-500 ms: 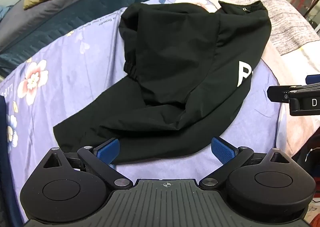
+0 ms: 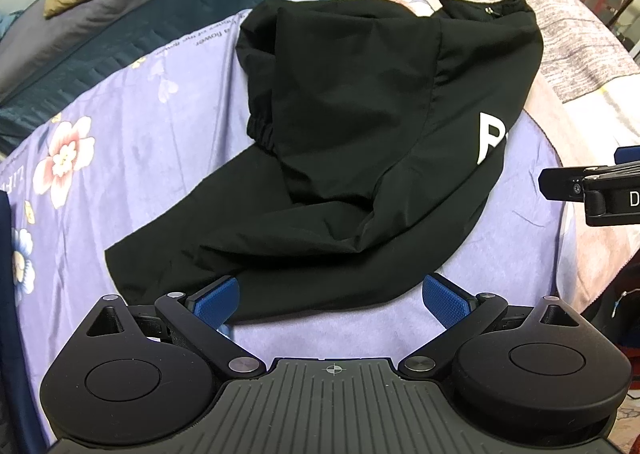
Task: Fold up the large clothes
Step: 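Approach the crumpled black jacket with both grippers open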
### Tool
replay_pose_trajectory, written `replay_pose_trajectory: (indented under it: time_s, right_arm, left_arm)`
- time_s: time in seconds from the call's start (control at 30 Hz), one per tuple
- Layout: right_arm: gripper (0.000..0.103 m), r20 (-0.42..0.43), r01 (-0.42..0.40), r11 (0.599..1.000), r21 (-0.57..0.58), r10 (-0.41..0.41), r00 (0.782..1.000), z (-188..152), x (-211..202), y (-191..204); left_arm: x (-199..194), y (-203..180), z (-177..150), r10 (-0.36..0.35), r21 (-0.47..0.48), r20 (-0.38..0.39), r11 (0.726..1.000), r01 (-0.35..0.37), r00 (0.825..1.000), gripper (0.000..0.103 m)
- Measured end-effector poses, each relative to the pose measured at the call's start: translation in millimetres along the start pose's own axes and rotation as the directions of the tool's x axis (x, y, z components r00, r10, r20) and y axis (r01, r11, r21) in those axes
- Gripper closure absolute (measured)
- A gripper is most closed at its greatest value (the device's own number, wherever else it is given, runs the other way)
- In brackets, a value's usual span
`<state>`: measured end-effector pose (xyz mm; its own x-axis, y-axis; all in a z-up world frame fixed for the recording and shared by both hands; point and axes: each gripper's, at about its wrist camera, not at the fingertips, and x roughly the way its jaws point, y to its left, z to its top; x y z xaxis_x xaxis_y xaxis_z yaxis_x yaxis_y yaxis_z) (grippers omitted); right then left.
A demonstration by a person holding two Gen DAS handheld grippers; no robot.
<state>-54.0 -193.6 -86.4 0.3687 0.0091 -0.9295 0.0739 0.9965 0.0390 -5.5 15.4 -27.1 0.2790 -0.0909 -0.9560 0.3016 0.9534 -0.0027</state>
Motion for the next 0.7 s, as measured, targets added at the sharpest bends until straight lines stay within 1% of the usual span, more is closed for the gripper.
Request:
replay_pose_trajectory:
  time_s: [0.23,0.53,0.6,0.67,0.7]
  right_arm:
    - [0.001,-0.003,0.015,1.0,0.007,-0.015,1.0,-2.7,2.2,-1.8]
    - [0.001,0.028,0.025,1.0,0.008,-0.025,0.999,-3.5,3.3,-3.7]
    - [0.001,0.02,0.022,1.0,0.011,-0.022,1.0,-2.8,4.3,-3.9]
    - [0.001,0.007,0.0,1.0,0.022,0.0,1.0,-2.1,6.6,-4.6]
    - [0.001,0.013,-0.013,1.0,0.028,0.013,1.0,-1.5,7.4,-5.1]
  left_arm:
    - [0.3,0.0,-0.4,0.0,-0.001,-0.001,1.0,0.0,1.0,0.0]
    - [4.6,5.7,-2.2,0.004,-0.016,-0.002,1.0,-0.004,1.0,0.0]
    - [3.9,9.3,-2.4,0.002,-0.032,0.015,0.999,-0.001,1.0,0.0]
    - [1.9,15.5,-2.2,0.001,-0.056,0.051,0.998,0.002,0.999,0.0]
    - [1.1,19.7,-2.3,0.002,-0.069,0.071,0.998,0.003,0.997,0.0]
